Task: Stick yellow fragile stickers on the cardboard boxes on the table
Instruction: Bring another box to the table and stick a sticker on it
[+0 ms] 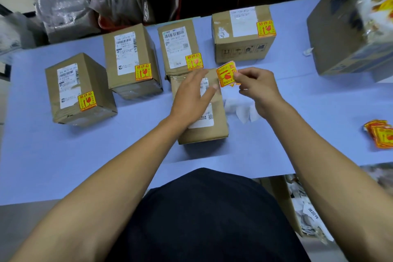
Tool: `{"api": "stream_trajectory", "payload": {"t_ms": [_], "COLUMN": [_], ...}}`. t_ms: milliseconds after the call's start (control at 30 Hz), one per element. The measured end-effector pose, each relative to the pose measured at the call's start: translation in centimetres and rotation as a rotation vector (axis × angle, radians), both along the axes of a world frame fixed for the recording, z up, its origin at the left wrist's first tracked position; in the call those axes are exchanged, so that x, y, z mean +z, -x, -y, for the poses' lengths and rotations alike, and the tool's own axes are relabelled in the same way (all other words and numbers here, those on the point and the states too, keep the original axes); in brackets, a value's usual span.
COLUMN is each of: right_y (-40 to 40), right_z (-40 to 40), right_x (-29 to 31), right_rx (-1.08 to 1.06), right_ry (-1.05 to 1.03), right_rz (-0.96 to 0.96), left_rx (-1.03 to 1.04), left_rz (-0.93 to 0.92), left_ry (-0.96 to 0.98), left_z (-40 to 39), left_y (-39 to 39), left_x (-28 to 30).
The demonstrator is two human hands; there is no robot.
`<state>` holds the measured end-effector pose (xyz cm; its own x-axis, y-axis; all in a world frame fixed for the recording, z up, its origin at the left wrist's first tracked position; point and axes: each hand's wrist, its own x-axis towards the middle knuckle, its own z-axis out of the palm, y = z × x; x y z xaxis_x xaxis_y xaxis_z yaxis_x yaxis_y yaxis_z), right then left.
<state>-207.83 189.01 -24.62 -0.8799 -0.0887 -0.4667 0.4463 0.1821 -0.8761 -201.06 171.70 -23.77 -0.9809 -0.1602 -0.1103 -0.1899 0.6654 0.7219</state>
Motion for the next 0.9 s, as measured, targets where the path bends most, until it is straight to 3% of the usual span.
{"api": "stream_trajectory", "payload": {"t_ms": [133, 233, 500, 733, 767, 900], "right_y": [-2.9, -4.0, -4.9, -4.1, -3.8, -1.9], "right_z": [0.2, 1.1, 2.3, 2.4, 2.3, 1.2], "right_x": [2.5, 3.1, 3.2, 2.8, 2.5, 0.1], "right_rx": [0.080, 0.071, 0.059, 0.088, 0.066, -0.070], "right_ry": [0.211, 0.213, 0.083, 0.075, 0.051, -0.062], "right_rz": [-0.004, -0.028, -0.044, -0.027, -0.026, 0.048], "left_rx": [0.321, 0.354, 0.390, 0.399, 0.371, 0.124], "left_rz": [0.200, 0.232, 0.198, 0.220, 0.200, 0.097], "left_ry": [-0.858, -1.012, -0.829, -0.778, -0.694, -0.060], "left_z": [-1.2, -1.0, -0.5, -0.5, -0.4, 1.1], "left_y": [0.2, -0.4, -1.3, -1.1, -1.1, -2.2], "left_x": [2.3, 2.8, 2.3, 1.3, 1.1, 0.1]}}
